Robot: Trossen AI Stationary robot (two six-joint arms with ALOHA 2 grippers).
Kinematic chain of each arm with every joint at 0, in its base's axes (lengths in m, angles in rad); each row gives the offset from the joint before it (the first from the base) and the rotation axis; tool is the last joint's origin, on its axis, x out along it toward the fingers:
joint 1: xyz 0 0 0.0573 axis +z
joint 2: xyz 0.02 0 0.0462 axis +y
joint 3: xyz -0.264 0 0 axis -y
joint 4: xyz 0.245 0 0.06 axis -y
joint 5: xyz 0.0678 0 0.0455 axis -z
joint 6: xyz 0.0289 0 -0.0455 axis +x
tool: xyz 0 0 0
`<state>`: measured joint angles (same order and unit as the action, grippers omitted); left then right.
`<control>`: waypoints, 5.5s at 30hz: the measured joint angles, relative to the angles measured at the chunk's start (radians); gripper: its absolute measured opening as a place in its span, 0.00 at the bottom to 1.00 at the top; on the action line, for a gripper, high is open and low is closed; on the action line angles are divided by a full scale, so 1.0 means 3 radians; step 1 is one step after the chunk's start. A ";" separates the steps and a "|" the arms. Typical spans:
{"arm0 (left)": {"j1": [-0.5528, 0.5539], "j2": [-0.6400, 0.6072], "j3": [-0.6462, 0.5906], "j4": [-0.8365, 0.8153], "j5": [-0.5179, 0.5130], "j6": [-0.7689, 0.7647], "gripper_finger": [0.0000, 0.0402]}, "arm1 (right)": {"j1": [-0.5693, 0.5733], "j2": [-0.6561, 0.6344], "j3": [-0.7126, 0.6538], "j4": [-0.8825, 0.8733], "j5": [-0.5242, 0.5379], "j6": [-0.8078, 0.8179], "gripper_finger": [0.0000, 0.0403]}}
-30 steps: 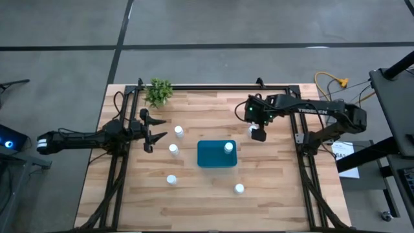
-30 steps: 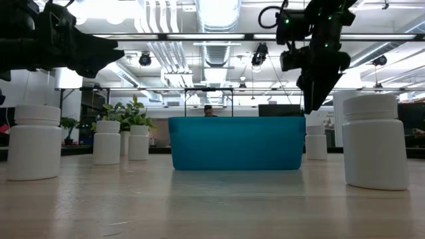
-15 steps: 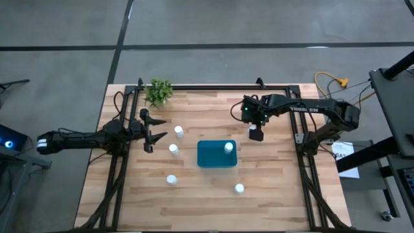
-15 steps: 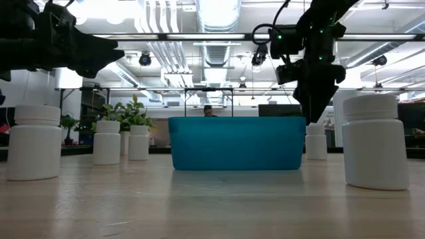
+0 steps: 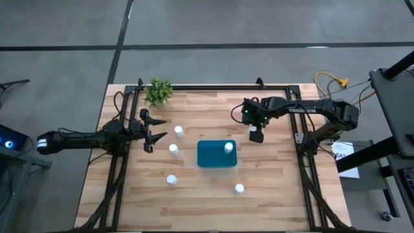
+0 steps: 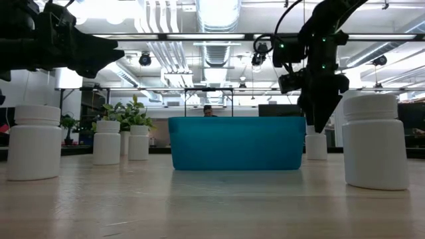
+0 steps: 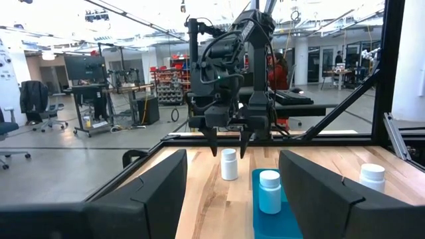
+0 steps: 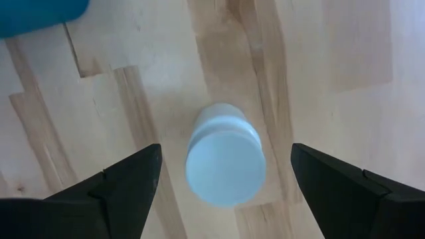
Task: Pick and place pill bottles into a basket
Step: Put the white pill bottle into the blue bin
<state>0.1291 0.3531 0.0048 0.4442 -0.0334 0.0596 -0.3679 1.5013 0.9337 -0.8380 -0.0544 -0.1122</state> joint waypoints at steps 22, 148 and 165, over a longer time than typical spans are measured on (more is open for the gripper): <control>0.0001 0.0000 0.0000 0.0001 0.0000 -0.0001 0.55 | -0.0006 0.0038 -0.0021 0.0112 -0.0101 0.0070 0.37; 0.0001 0.0006 0.0000 0.0001 -0.0001 0.0000 0.55 | 0.1671 0.1038 0.1226 0.0014 0.0146 0.0793 0.44; 0.0000 0.0009 0.0000 0.0000 -0.0001 0.0000 0.55 | 0.1671 0.1026 0.1272 -0.0074 0.0156 0.0877 0.60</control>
<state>0.1291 0.3557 0.0048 0.4442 -0.0336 0.0596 0.1333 1.8091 1.3152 -0.8603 -0.0074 0.1509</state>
